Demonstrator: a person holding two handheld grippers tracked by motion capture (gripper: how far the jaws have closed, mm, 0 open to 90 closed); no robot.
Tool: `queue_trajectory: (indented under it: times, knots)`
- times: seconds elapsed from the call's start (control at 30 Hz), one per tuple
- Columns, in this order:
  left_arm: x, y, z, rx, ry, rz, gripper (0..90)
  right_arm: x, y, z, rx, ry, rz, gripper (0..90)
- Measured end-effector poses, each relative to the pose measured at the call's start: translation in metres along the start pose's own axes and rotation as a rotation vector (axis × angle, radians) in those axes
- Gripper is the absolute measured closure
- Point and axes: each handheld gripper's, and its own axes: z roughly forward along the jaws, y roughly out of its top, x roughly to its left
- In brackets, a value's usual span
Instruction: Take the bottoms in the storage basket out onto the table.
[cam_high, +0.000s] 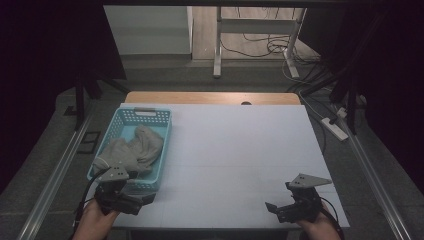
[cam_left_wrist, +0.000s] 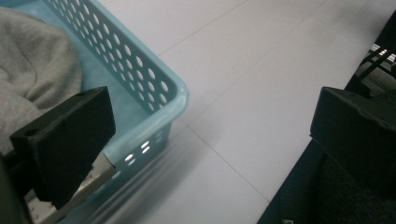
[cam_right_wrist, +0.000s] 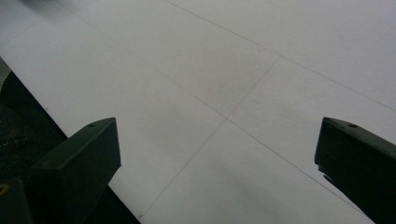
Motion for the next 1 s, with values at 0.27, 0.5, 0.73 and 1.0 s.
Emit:
queue_trajectory:
  times: [0.27,0.5,0.73,1.0]
  knots:
    - [0.009,0.005,0.006,0.004,0.013,-0.015,0.0,0.000,0.000,0.000,0.004,0.002,0.001,0.5]
    - [0.013,0.011,0.007,-0.010,0.008,-0.032,0.0,-0.001,0.000,0.000,0.005,0.005,0.003,0.5]
    - [0.018,0.018,0.012,0.002,0.005,-0.033,0.2,-0.001,0.000,0.000,0.005,0.005,0.005,0.5]
    - [0.027,0.025,0.016,0.012,0.014,-0.058,0.5,-0.001,0.000,0.000,0.005,0.005,0.005,0.5]
